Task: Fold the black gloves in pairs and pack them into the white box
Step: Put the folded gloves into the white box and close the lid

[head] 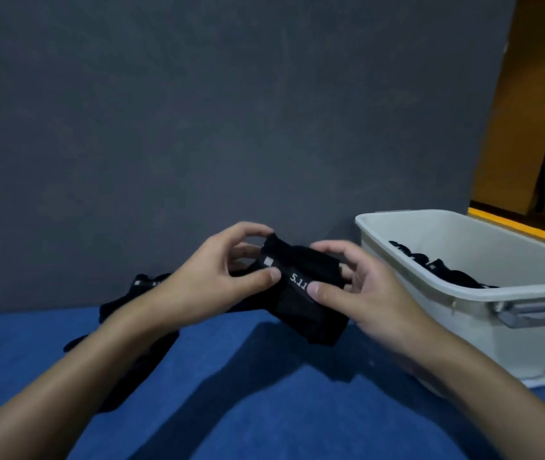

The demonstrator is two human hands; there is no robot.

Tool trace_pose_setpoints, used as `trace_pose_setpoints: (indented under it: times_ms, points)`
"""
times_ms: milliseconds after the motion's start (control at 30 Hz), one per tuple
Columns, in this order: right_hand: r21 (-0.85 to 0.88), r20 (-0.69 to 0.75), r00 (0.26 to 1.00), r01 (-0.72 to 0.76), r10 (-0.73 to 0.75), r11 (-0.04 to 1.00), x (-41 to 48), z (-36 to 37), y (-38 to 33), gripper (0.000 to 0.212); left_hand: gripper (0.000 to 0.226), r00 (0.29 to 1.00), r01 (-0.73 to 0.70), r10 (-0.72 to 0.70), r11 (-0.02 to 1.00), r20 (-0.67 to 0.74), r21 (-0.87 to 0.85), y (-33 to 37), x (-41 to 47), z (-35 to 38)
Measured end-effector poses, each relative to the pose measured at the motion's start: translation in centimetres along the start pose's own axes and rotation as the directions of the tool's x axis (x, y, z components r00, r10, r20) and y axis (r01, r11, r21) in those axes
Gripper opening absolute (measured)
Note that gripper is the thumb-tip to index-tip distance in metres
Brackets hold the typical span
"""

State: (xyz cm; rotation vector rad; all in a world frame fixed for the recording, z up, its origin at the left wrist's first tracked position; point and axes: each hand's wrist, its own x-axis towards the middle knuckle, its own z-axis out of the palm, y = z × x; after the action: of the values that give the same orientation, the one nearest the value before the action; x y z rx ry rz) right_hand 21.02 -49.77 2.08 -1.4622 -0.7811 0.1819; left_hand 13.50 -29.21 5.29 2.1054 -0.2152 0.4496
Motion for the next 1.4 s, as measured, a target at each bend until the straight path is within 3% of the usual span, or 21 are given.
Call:
trace_pose_setpoints:
  times_ms: [233, 367, 500, 633, 867, 1067, 1400]
  points:
    - [-0.023, -0.159, 0.977, 0.137, -0.139, 0.990, -0.9, -4.7, -5.4, 0.032, 0.045, 0.987, -0.116, 0.117, 0.993, 0.114, -0.013, 7.3, 7.0, 0.8]
    - [-0.282, -0.308, 0.928, 0.122, -0.210, 0.952, -1.2, -9.4, -6.6, 0.034, 0.034, 0.971, -0.126, 0.129, 0.992, 0.201, -0.030, 10.0, 12.2, 2.9]
    - [-0.680, -0.446, 0.853, -0.125, -0.271, 0.723, -2.3, -14.7, -5.5, 0.035, 0.034, 0.937, -0.091, 0.084, 0.996, 0.340, 0.002, 10.2, 17.6, 6.6]
    - [-0.814, -0.459, 0.872, -0.336, -0.170, 0.474, -3.4, -17.2, -4.6, 0.042, 0.035, 0.885, -0.045, 0.021, 0.998, 0.466, 0.042, 8.6, 22.7, 11.5]
    - [-0.762, -0.497, 0.866, -0.410, -0.047, 0.502, -4.1, -18.6, -4.1, 0.042, 0.034, 0.814, -0.040, -0.040, 0.991, 0.579, 0.125, 4.6, 28.2, 18.2]
    - [-0.774, -0.477, 0.876, -0.380, -0.071, 0.507, -4.1, -18.9, -3.6, 0.038, 0.029, 0.777, -0.135, -0.078, 0.948, 0.625, 0.287, 1.3, 29.4, 20.2]
    - [-0.773, -0.516, 0.845, -0.386, -0.143, 0.503, -4.3, -18.6, -3.1, 0.036, 0.050, 0.861, -0.301, 0.064, 0.863, 0.505, 0.405, -0.7, 28.3, 20.8]
